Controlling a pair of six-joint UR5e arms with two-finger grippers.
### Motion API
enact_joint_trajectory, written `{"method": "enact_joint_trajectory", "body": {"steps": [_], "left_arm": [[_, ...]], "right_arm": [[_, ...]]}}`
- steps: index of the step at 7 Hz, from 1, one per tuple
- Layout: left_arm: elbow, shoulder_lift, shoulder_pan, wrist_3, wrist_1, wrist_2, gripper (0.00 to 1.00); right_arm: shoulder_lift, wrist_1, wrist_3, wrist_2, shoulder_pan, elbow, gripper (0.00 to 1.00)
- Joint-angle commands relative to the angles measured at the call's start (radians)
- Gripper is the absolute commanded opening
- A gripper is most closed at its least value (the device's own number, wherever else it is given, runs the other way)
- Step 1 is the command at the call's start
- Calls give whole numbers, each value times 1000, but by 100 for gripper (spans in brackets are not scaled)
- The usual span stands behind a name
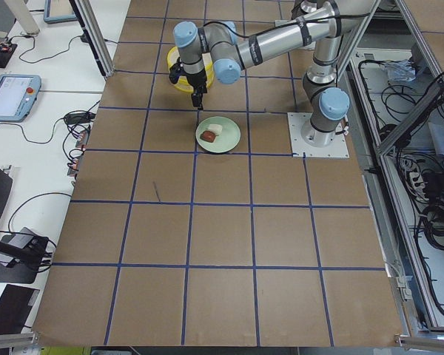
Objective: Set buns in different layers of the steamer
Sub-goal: 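Move left gripper to the plate while right gripper reaches the steamer rim, then grasp the white bun with left gripper while right grips the top tier rim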
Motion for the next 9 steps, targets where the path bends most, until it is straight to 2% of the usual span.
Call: {"method": "enact_joint_trajectory", "body": {"steps": [1, 2, 3, 6, 7, 9], "left_arm": [[-17, -112, 26, -14, 24, 74, 100], [-23, -131, 26, -15, 24, 72, 100], [-43, -131, 26, -18, 22, 71, 100], [-77, -105, 25, -99, -22, 80, 100], [-81, -105, 26, -113, -41, 79, 100], [-104, -105, 26, -144, -55, 63, 100]], "right_arm": [[122, -122, 95, 6, 46, 15, 98], [172, -217, 163, 42, 83, 26, 98], [237, -302, 171, 40, 111, 26, 98], [334, -434, 197, 30, 136, 77, 96], [343, -439, 192, 18, 136, 92, 92], [337, -422, 197, 21, 136, 108, 39]]}}
